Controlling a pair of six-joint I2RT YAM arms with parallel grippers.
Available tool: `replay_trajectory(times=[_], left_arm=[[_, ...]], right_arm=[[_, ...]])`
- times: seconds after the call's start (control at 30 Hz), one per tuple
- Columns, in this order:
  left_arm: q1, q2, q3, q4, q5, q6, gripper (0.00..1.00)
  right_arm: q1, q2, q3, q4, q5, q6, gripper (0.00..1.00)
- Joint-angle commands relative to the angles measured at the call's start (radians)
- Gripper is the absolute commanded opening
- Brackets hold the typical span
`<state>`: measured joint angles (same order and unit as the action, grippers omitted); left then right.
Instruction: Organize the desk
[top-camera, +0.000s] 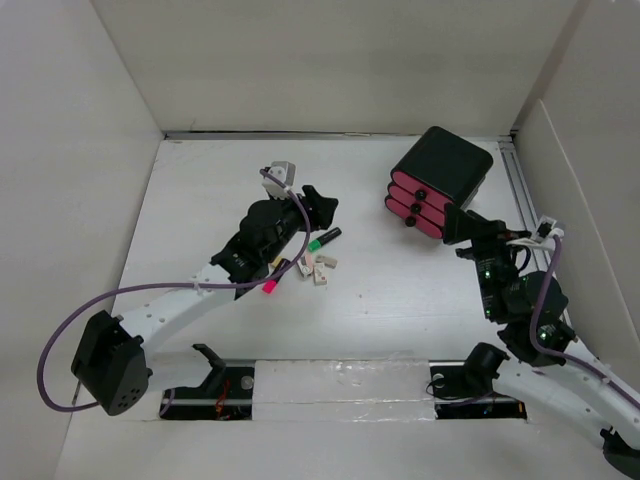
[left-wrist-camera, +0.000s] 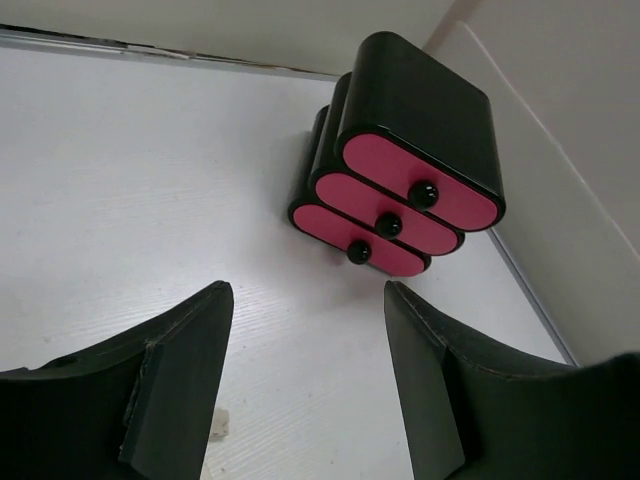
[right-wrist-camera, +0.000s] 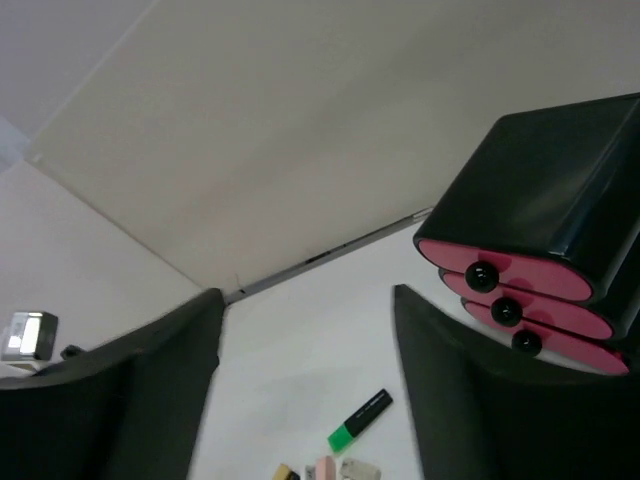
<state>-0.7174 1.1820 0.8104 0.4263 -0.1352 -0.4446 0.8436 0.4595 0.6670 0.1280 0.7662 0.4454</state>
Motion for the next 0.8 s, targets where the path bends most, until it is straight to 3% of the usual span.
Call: replay_trajectory(times=[0.0, 0.03, 0.07, 0.1, 0.13, 0.2, 0.3, 0.33, 0.4, 0.43, 0.5, 0.57, 0.77], left_arm=[[-0.022, -0.012, 0.032, 0.077, 0.051, 0.033, 0.57], [-0.022, -0.006, 0.047, 0.065, 0.072, 0.038, 0.55], [-0.022, 0.014, 0.062, 0.055, 0.11, 0.041, 0.5], [-0.022, 0.024, 0.085, 0.049, 0.129, 0.052, 0.42], [-0.022, 0.037, 0.091, 0.058, 0.175, 0.058, 0.26], [-0.043, 0.068, 0.107, 0.083, 0.201, 0.063, 0.07], [-0.143, 0.14, 0.189, 0.039, 0.056, 0.119, 0.0], [-0.166, 0.162, 0.214, 0.004, 0.033, 0.148, 0.02], [-0.197, 0.231, 0.283, -0.02, 0.016, 0.167, 0.13], [-0.197, 0.258, 0.309, -0.033, 0.029, 0.167, 0.3], [-0.197, 0.327, 0.386, -0.061, 0.051, 0.168, 0.39], [-0.197, 0.388, 0.426, -0.093, 0.071, 0.165, 0.4], [-0.243, 0.54, 0.606, -0.153, 0.011, 0.211, 0.41]], right_arm=[[-0.003, -0.002, -0.001, 0.032, -0.002, 0.019, 0.65], [-0.003, -0.01, -0.006, 0.033, 0.008, 0.019, 0.53], [-0.003, -0.018, -0.01, 0.041, 0.015, 0.019, 0.18], [-0.003, -0.033, -0.018, 0.039, 0.018, 0.019, 0.05], [-0.003, -0.042, -0.021, 0.039, 0.019, 0.019, 0.0], [-0.003, -0.059, -0.03, 0.044, 0.024, 0.019, 0.0], [-0.003, -0.065, -0.035, 0.044, 0.039, 0.016, 0.0], [-0.003, -0.067, -0.035, 0.039, 0.038, 0.019, 0.0], [-0.003, -0.07, -0.035, 0.038, 0.036, 0.019, 0.19], [-0.003, -0.071, -0.037, 0.036, 0.051, 0.019, 0.36], [-0.003, -0.082, -0.043, 0.033, 0.059, 0.022, 0.47], [-0.003, -0.1, -0.05, 0.035, 0.048, 0.026, 0.54], [-0.003, -0.133, -0.063, 0.035, 0.048, 0.021, 0.59]])
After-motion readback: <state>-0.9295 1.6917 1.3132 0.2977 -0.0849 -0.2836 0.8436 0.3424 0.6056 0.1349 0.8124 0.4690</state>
